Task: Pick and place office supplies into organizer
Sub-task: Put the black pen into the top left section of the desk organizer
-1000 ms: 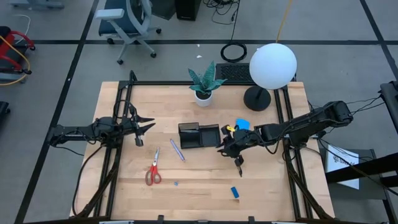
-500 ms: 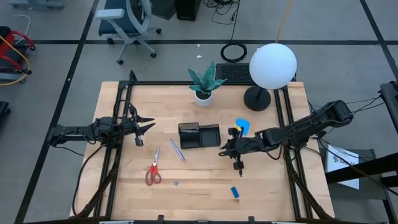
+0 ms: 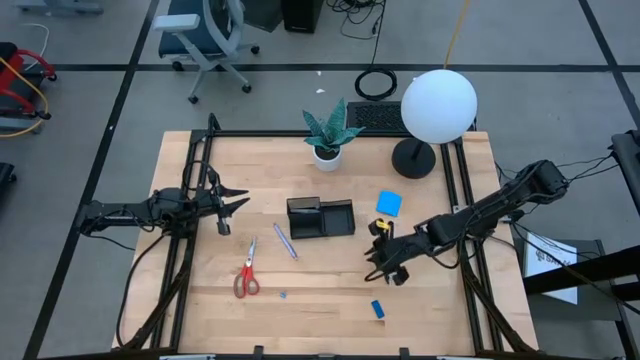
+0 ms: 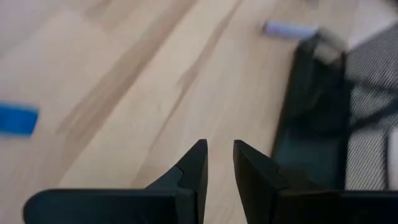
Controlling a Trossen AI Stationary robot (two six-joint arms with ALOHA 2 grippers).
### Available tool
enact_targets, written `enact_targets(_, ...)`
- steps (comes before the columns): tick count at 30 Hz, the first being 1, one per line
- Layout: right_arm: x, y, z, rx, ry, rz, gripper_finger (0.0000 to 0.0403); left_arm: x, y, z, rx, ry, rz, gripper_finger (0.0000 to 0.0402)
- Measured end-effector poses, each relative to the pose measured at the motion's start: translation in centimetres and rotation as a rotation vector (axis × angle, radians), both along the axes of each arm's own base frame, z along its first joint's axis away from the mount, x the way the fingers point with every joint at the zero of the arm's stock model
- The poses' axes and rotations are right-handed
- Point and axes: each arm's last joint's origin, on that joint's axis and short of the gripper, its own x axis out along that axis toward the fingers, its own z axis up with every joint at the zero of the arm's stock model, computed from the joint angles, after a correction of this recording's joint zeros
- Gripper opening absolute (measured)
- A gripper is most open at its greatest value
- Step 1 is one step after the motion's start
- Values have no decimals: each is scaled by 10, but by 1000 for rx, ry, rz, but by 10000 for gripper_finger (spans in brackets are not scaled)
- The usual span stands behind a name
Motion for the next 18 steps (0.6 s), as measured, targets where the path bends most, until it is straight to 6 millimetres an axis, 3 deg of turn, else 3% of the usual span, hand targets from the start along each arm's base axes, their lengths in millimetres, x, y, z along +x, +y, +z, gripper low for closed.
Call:
enact_targets(4, -15, -3, -5, 23, 152, -100, 70, 0, 0, 0, 0, 0, 0, 97)
enact_targets(9, -26, 3, 4, 39, 295, -208, 70, 0, 0, 0, 0, 0, 0, 97)
enact_targets(18, -13, 19, 35, 265, 258, -469, 70, 0, 0, 0, 0, 0, 0, 97)
